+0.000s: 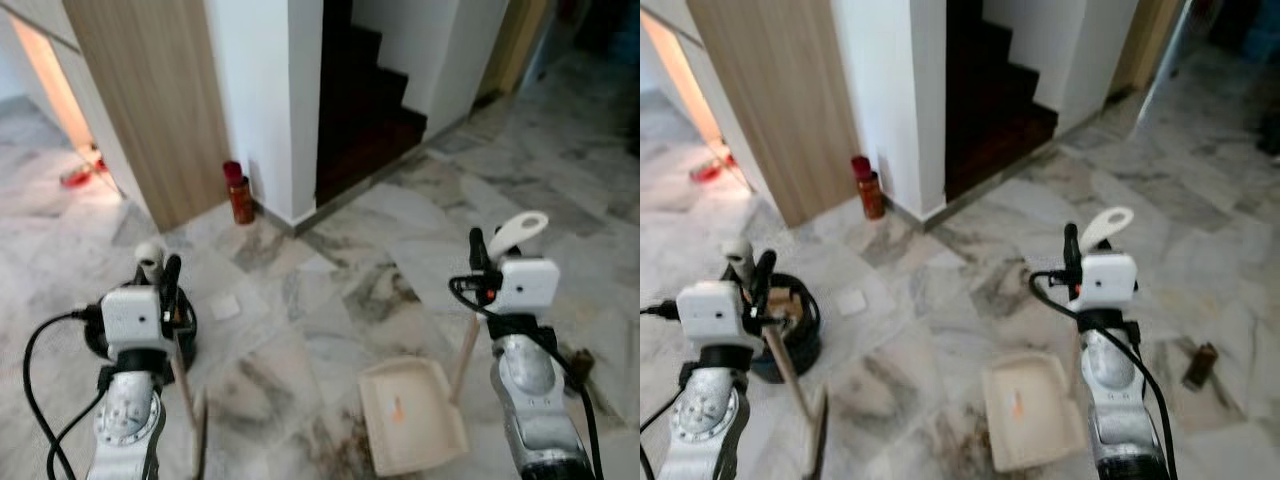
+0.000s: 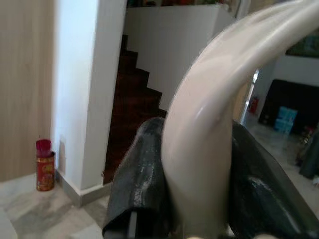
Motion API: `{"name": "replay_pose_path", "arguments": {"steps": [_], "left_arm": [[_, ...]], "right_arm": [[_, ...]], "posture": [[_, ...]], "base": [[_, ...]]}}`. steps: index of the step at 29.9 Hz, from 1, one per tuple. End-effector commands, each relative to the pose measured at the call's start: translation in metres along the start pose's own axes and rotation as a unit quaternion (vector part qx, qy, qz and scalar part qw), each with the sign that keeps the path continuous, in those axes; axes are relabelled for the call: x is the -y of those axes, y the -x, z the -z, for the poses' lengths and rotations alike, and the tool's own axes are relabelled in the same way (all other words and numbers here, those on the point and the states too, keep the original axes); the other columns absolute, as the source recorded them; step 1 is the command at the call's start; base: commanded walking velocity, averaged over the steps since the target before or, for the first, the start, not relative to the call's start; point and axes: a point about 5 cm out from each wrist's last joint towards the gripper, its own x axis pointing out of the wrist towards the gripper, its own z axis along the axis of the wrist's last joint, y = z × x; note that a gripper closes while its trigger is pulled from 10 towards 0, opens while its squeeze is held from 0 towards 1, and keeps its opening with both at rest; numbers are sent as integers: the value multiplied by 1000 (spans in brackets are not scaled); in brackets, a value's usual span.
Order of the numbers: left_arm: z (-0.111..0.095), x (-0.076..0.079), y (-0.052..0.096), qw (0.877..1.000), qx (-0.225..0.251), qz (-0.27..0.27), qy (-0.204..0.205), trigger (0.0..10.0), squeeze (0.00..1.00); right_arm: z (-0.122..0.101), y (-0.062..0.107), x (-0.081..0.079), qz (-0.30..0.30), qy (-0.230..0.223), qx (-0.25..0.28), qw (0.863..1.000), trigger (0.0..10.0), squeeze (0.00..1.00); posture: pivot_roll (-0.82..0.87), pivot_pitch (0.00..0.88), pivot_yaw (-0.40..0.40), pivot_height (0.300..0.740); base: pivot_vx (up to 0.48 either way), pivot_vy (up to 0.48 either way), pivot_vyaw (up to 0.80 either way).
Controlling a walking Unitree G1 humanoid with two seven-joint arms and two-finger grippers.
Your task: Sweep floor
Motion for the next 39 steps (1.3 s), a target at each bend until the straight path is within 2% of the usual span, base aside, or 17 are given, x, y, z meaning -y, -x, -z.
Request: {"name": "replay_pose_path", "arguments": {"steps": [1, 13, 20, 24, 33, 39], "left_arm": [[-6, 1, -3, 1000, 15, 1, -12, 10000, 0], [-4, 4, -3, 1000, 10, 5, -4, 10000, 0], [-2, 3, 4, 1000, 3, 5, -6, 10000, 0], [0, 3, 3, 1000, -1, -3, 8, 10000, 0], [-2, 14, 4, 1000, 3, 9, 28, 10000, 0], [1, 13, 0, 1000, -1, 9, 28, 10000, 0]], "right_arm": [[-15, -6, 5, 10, -6, 32, 999, 10000, 0], [-14, -4, 3, 20, -9, 25, 999, 10000, 0], [-15, -4, 1, 20, -19, 24, 999, 10000, 0], [-16, -4, 2, 22, -16, 25, 999, 10000, 0], [-14, -2, 6, 22, -14, 24, 999, 10000, 0], [-16, -4, 4, 26, -13, 31, 999, 10000, 0]], "posture": [[70, 0, 7, 740], [57, 0, 15, 740], [58, 0, 17, 740], [49, 0, 15, 740], [41, 0, 16, 740], [43, 0, 23, 740]], "base": [[0, -281, -800], [0, -22, -800], [0, 0, -800], [0, 0, -800], [0, 0, -800], [0, 0, -800]]}}
